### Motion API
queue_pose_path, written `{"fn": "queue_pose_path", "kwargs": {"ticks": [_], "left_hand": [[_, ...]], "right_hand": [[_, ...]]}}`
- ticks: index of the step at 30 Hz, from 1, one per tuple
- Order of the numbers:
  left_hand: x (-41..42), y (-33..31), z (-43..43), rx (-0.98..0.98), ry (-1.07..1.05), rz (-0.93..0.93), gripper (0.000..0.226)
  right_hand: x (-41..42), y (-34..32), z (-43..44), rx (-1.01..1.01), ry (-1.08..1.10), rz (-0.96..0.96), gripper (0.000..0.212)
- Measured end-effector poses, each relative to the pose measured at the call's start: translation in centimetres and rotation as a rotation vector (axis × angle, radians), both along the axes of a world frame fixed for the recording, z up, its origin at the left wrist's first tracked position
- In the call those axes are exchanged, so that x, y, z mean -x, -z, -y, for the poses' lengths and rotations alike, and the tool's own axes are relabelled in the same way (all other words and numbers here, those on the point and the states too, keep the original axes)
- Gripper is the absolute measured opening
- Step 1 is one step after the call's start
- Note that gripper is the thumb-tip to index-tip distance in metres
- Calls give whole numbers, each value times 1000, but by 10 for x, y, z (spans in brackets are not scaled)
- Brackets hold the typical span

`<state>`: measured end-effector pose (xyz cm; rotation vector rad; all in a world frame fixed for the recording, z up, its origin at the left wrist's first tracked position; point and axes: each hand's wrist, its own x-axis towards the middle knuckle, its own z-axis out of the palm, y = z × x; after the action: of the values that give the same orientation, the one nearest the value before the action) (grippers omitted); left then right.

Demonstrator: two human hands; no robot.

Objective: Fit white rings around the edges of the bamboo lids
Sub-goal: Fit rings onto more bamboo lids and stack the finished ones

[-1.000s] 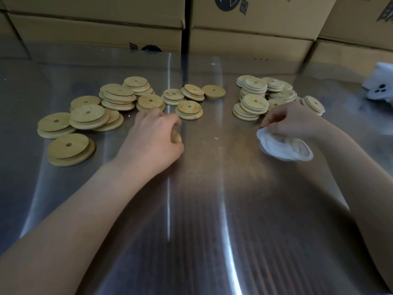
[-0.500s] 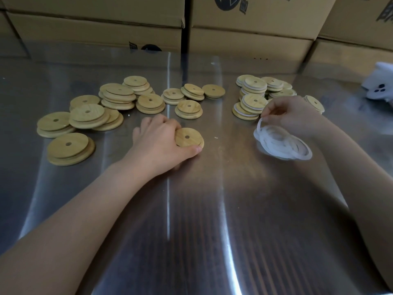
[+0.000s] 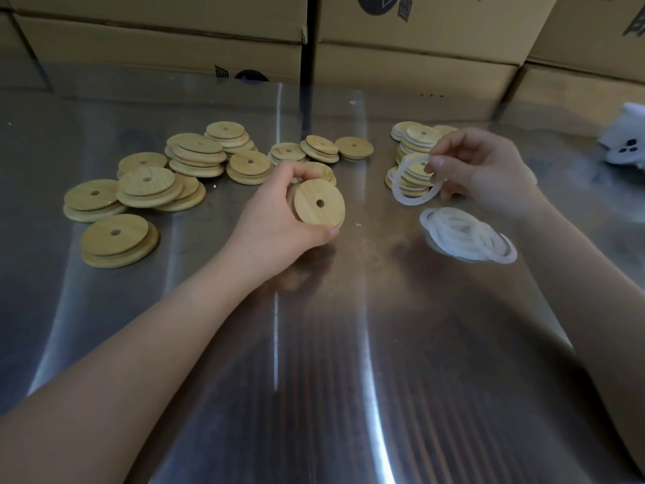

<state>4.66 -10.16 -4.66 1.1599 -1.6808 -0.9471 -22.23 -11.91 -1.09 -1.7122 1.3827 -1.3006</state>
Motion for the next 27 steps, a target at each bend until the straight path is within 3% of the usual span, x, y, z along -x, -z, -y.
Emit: {"fn": "queue_pose_path", "kwargs": {"ticks": [4,9,13,20,23,27], "left_hand": [[1,1,-1,-206,129,-309,62],[1,4,2,-290,174,-448,71],[1,3,-1,-311,244,-432,73],[2,-1,-2,-421,394,-511,78],[5,-1,-4,-437,424,-526,71],[9,2,-7,-299,347,-416,50]], "right_hand": [[-20,-3,-8,-69,-172,139,13],[-46,0,-18,-107,-351,152,8],[-62,6,-22,-105,-393,107,13],[-70,11,-24,-86,-279,109,9],[-73,12,-24,-42,-235,87,11],[-79,13,-26,17,-197,69,12]]}}
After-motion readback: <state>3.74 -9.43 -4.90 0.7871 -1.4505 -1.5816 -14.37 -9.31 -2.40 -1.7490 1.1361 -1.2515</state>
